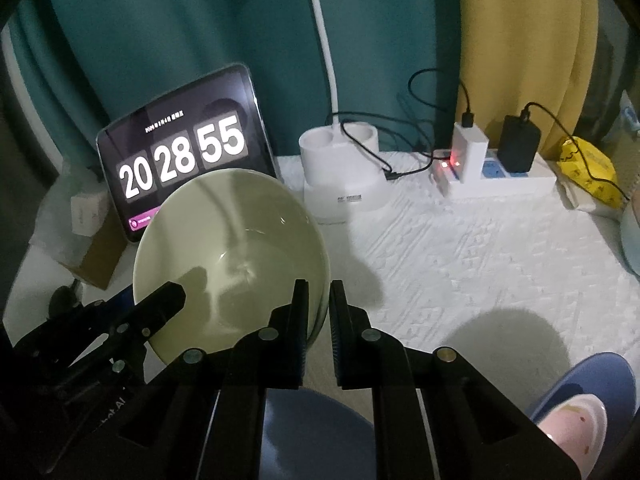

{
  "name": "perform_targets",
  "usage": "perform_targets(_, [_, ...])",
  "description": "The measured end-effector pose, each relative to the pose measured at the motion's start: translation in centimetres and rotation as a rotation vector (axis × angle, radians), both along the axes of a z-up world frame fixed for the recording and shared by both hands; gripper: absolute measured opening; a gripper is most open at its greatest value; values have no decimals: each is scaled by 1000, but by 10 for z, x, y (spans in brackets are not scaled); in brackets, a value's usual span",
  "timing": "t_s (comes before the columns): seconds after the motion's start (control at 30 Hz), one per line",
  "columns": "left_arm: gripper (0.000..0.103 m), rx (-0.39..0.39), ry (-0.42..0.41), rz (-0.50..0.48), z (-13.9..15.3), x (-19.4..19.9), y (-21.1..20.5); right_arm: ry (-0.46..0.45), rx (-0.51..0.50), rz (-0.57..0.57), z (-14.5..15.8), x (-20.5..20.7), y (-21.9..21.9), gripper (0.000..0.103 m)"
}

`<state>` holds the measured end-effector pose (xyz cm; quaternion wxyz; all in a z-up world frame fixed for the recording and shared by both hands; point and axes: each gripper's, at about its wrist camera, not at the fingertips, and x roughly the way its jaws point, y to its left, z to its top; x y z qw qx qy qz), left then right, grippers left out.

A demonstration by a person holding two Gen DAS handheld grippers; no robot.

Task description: Organize plates and bowls

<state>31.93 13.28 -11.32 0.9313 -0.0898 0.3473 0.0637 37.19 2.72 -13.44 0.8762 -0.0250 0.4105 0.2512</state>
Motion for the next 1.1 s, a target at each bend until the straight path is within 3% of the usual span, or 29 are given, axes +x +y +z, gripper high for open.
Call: perform_targets(1.1, [22, 51, -56, -96, 41, -33, -92, -78, 72, -74, 43, -49, -97, 11])
